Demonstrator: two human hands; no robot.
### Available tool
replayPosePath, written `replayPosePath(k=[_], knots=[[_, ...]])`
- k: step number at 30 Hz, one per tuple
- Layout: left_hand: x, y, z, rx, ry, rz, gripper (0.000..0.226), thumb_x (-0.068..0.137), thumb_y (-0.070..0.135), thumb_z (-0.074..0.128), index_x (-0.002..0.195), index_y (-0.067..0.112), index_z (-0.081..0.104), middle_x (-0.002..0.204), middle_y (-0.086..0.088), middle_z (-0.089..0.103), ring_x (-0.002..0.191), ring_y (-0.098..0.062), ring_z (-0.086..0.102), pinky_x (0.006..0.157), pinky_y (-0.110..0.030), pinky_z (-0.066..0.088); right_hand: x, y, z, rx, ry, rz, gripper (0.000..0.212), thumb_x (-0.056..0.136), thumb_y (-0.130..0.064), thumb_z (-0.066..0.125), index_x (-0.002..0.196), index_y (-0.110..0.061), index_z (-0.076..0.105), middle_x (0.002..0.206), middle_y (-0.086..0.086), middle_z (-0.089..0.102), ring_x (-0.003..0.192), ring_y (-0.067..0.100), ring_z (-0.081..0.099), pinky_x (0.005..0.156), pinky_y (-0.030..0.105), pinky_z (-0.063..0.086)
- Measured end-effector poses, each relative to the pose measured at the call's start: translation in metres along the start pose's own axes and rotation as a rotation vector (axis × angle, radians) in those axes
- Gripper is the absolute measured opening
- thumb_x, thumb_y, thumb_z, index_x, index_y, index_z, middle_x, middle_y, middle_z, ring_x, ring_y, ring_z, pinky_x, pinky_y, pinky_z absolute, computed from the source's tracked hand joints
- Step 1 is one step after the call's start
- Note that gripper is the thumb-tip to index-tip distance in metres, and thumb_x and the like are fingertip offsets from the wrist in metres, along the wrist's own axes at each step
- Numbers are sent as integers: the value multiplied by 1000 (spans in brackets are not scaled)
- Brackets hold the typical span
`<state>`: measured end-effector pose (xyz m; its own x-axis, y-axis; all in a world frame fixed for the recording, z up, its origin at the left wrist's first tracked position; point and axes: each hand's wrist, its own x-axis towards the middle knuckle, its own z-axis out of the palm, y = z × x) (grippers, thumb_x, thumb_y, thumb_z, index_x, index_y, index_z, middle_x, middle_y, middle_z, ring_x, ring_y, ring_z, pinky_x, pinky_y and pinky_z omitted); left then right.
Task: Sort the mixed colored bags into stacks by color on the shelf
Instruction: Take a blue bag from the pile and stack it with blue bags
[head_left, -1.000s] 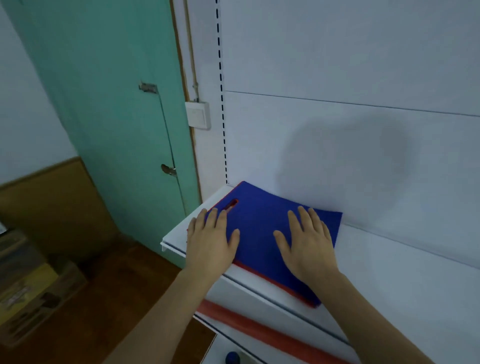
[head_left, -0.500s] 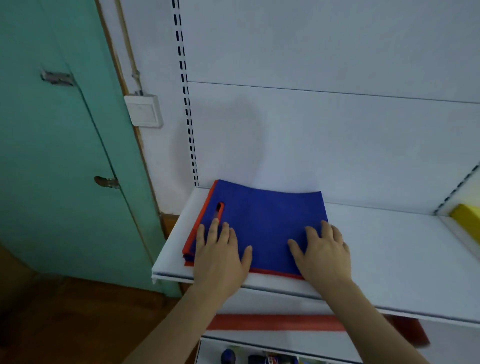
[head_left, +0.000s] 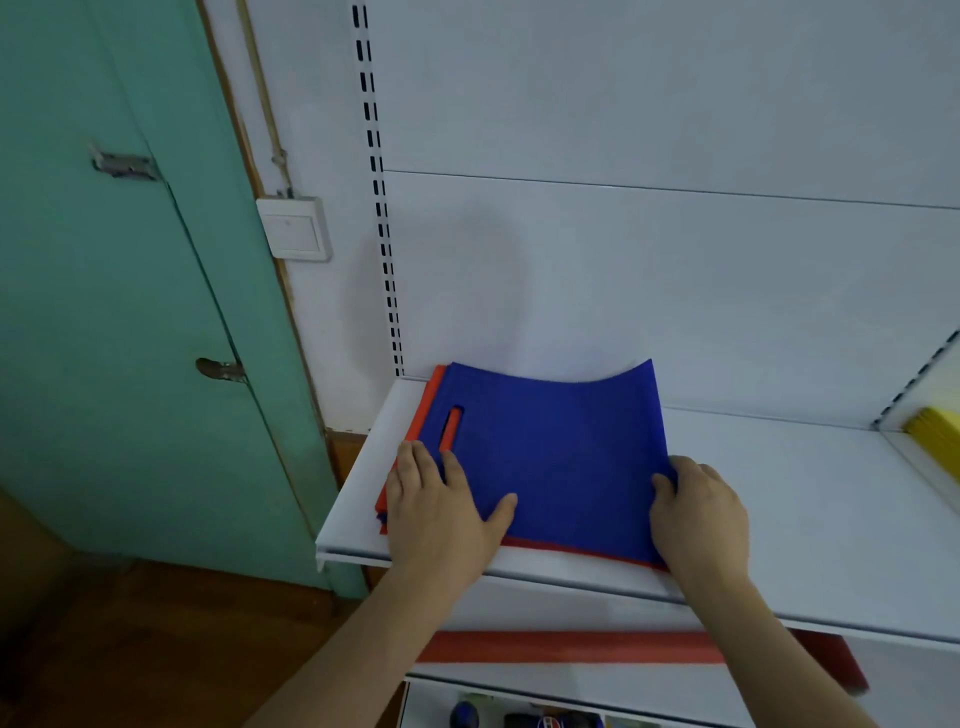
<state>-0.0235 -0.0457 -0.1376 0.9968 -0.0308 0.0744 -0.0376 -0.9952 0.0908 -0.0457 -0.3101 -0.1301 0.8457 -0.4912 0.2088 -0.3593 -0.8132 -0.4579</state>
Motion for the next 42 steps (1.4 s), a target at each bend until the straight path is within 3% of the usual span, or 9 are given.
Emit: replayPosePath(k=[7, 12, 15, 21, 24, 30, 33, 36, 42], knots=[[-7, 15, 7, 52, 23, 146, 72, 107, 62, 13, 159, 18, 36, 167, -14, 33, 158, -37, 19, 128, -57, 11, 3, 0, -2, 60, 16, -2, 24, 100, -18, 51, 116, -11, 67, 101, 7, 70, 87, 33, 64, 81, 47, 56], [-10, 22, 6, -40, 37, 230, 54, 113, 45, 26, 161, 21, 24, 168, -10, 31, 156, -36, 26, 128, -55, 20, 10, -1, -5, 93, -34, 29, 35, 99, -30, 59, 130, -14, 66, 107, 6, 73, 96, 32, 66, 83, 45, 57], [-13, 25, 6, -140, 43, 281, 56, 112, 36, 39, 162, 22, 19, 171, -9, 23, 155, -34, 28, 127, -50, 27, 13, -2, -7, 85, -41, 21, 25, 99, -26, 58, 118, -16, 72, 99, 4, 73, 89, 30, 65, 80, 45, 58], [-8, 21, -14, -368, 115, 199, 83, 96, 81, 26, 157, 24, 34, 165, -4, 35, 152, -26, 32, 120, -46, 39, 21, 10, -23, 123, 90, 5, 13, 102, -20, 50, 104, -19, 64, 76, -1, 66, 67, 26, 60, 64, 44, 56], [13, 14, -17, -391, 143, 115, 80, 99, 75, 35, 158, 21, 32, 161, -6, 43, 149, -25, 39, 119, -43, 41, 20, 15, -38, 307, 210, -43, 7, 103, -21, 54, 104, -25, 61, 77, -12, 65, 70, 14, 60, 64, 38, 45], [57, 13, -30, -1155, 55, -69, 53, 93, 64, 66, 132, 34, 49, 120, 17, 65, 106, -9, 65, 79, -28, 56, 7, 25, -55, 559, 291, -63, 18, 105, -25, 52, 112, -40, 60, 96, -25, 68, 87, -1, 62, 73, 35, 48], [74, 13, -36, -1423, -109, -218, 42, 92, 53, 74, 114, 18, 70, 107, -1, 78, 94, -21, 76, 83, -43, 63, 7, 30, -64, 589, 348, -87, 16, 104, -33, 47, 111, -36, 60, 92, -19, 68, 85, 1, 61, 70, 34, 46], [79, 14, -39, -1478, -83, -142, 21, 95, 39, 74, 105, 20, 76, 97, 3, 80, 95, -23, 77, 87, -49, 62, 12, 33, -67, 609, 378, -101, 16, 104, -32, 47, 113, -30, 60, 92, -14, 67, 82, 4, 60, 68, 34, 45], [78, 9, -50, -1402, 142, 146, 17, 107, 29, 58, 112, 42, 68, 113, 15, 75, 104, -4, 71, 81, -20, 57, 15, 33, -56, 690, 297, -79, 12, 104, -32, 59, 113, -38, 62, 95, -16, 70, 85, 5, 64, 69, 35, 49]])
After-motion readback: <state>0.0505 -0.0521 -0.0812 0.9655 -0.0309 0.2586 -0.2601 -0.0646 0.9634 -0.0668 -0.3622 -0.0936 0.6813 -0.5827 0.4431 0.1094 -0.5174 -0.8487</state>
